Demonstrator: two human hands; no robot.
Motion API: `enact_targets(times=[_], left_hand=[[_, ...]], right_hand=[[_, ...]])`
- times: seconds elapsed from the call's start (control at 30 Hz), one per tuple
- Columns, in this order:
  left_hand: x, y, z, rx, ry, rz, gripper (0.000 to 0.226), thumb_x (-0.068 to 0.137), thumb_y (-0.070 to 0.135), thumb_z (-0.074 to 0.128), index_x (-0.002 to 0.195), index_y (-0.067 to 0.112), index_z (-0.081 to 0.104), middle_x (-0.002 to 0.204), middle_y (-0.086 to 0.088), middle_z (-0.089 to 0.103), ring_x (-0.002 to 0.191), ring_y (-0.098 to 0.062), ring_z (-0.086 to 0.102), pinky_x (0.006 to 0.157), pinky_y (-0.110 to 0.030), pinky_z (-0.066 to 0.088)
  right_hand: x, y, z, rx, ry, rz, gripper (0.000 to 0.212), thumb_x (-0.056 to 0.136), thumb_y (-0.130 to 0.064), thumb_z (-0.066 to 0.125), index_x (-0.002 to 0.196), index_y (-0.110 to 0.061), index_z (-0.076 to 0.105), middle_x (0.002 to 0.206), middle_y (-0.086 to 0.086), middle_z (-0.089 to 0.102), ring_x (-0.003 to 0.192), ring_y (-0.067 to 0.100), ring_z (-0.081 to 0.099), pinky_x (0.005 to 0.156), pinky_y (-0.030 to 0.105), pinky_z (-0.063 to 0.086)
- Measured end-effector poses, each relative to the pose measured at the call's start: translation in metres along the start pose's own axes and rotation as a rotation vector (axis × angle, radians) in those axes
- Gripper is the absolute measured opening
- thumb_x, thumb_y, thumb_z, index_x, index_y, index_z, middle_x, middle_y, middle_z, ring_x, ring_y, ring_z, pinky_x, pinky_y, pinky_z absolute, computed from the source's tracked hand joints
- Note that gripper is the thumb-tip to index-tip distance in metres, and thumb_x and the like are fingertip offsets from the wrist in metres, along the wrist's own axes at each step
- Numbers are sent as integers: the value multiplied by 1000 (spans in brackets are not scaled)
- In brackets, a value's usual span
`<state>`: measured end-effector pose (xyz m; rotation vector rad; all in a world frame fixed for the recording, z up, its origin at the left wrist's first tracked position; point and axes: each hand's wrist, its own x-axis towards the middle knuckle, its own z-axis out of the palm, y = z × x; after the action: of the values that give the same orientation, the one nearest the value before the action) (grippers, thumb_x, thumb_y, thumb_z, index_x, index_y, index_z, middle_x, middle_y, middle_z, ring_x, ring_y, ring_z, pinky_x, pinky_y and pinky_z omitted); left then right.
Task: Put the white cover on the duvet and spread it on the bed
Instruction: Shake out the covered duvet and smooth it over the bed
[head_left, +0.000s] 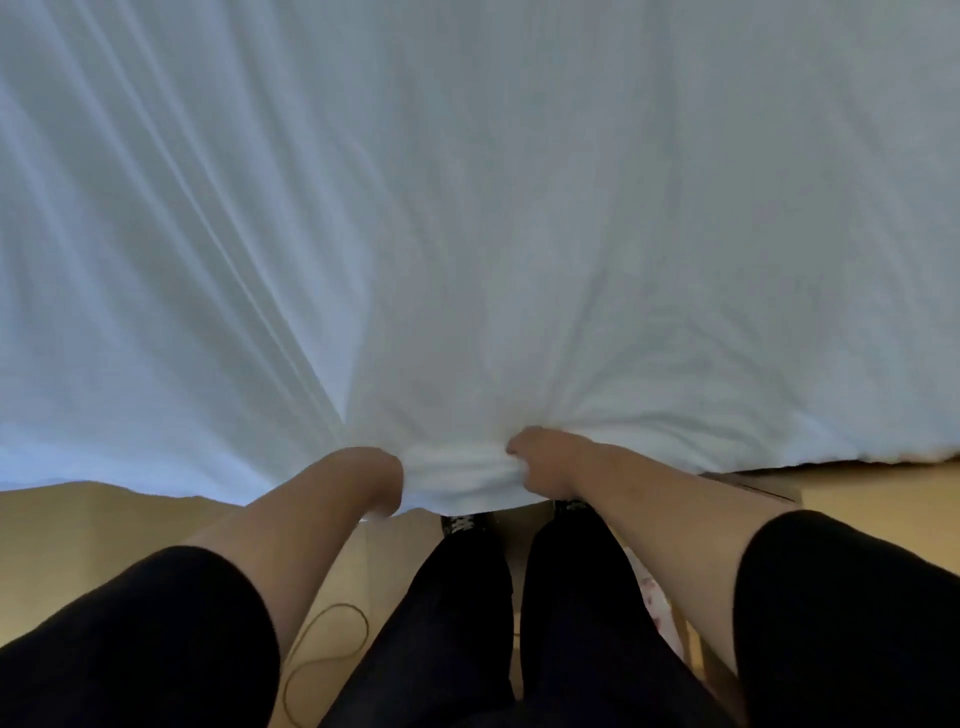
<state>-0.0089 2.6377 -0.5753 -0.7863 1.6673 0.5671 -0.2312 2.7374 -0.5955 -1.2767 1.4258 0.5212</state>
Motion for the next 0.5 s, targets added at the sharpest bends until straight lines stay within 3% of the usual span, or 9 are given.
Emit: enact_targets(times=[0.1,0.17,0.3,0.37,0.5], left_hand=[[1,25,24,-36,-75,43,52,92,13,47,144,14,41,141,-8,44,125,-30,51,99,-39,46],[-4,37,20,-81,68,102,45,95,16,42,140,15,42,139,-7,46,123,-29,50,99,-40,44],[-8,60,-28,-71,290,181,40,95,19,40,134,16,46,132,-6,50,118,-27,50,96,-38,43],[-6,78,-61,-34,388,208,42,93,16,40,134,16,46,131,-6,50,117,-27,49,95,-38,44],[9,125,-121,25,523,239,54,93,19,43,147,19,36,146,-3,42,130,-26,43,102,-39,42]], right_hand=[[-16,7,24,-74,-191,55,60,95,-24,49,153,-19,36,161,5,32,145,28,37,117,41,32],[-30,19,34,-13,-174,94,58,95,-22,48,152,-18,37,158,7,37,142,28,40,116,39,34],[-43,57,21,28,200,144,57,93,-20,46,149,-20,36,150,9,42,135,30,44,111,43,37],[-40,74,3,39,371,143,60,95,-19,43,153,-19,29,158,10,31,143,30,33,116,43,29],[-23,104,-40,45,548,41,64,96,-16,37,158,-27,20,168,5,8,154,24,6,124,45,6]])
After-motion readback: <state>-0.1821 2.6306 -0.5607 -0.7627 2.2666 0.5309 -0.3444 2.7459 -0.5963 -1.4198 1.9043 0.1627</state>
